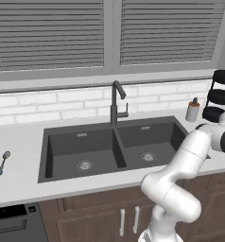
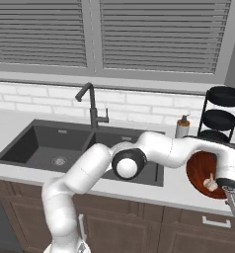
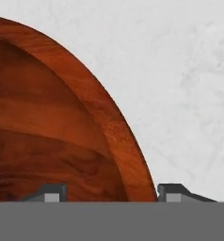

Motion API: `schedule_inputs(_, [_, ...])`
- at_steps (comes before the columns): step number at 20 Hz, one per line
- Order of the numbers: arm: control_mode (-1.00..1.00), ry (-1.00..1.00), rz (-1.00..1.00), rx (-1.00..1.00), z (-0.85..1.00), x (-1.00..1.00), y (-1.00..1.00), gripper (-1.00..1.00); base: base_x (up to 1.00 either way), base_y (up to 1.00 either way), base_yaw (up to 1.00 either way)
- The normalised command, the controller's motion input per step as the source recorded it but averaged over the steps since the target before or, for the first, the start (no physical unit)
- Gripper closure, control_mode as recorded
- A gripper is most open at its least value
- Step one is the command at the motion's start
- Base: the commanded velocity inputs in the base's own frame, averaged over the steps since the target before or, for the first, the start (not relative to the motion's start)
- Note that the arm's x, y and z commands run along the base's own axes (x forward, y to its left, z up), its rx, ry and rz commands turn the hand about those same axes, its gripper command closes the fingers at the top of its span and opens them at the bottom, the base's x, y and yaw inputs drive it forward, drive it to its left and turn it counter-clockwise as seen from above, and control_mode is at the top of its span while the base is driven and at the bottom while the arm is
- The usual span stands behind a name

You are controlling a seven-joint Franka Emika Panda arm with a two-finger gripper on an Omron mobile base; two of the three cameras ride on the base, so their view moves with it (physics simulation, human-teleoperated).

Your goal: Pick the garlic from the sink and place it in the bowl. Then pick the bowl and place it in the microwave. Then close the microwave door and press the start button.

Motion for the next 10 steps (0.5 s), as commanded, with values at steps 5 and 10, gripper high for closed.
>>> schedule_inputs(5, [-1.0, -0.14, 0.0, 0.0, 0.04, -0.13, 0.0, 1.0, 0.0, 0.0, 0.0])
schedule_inputs(10, [-1.0, -0.06, 0.0, -0.05, 0.34, -0.13, 0.01, 1.0, 0.0, 0.0, 0.0])
